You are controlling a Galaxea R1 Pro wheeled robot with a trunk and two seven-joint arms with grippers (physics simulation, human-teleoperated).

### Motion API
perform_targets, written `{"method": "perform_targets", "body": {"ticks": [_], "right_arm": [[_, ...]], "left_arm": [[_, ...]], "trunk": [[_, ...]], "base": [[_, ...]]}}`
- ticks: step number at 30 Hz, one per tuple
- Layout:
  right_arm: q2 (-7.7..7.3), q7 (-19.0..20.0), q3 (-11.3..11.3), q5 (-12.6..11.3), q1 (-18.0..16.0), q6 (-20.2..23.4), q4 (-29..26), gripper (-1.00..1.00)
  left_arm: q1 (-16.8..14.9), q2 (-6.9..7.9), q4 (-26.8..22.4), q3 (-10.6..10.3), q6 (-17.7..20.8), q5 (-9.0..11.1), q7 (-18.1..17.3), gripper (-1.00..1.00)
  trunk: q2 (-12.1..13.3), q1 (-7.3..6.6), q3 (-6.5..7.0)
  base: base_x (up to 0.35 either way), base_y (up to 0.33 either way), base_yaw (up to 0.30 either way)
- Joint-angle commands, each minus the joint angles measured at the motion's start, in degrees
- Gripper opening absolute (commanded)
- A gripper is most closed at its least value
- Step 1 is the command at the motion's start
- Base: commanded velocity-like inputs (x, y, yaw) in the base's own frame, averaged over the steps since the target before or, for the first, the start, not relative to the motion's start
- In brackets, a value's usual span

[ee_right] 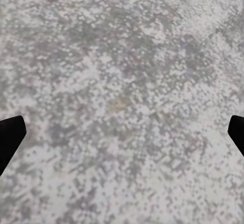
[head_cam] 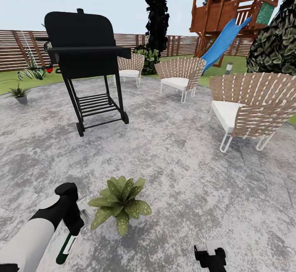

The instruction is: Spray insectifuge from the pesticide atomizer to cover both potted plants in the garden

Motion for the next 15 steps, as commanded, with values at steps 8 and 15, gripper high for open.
{"method": "perform_targets", "body": {"ticks": [8, 15], "right_arm": [[-0.02, -0.45, 0.47, 0.07, -0.03, -0.07, 0.03, 1.00], [-0.02, -0.43, 0.47, 0.08, -0.03, -0.07, 0.03, 1.00]], "left_arm": [[0.41, 0.06, -0.21, -2.60, 0.63, -1.00, -0.76, -1.00], [-0.11, 0.44, -0.21, -2.41, 0.76, -0.93, -0.69, -1.00]], "trunk": [[-0.02, 0.00, -0.05], [-0.02, 0.00, -0.05]], "base": [[0.004, 0.009, -0.001], [-0.030, 0.247, -0.232]]}}
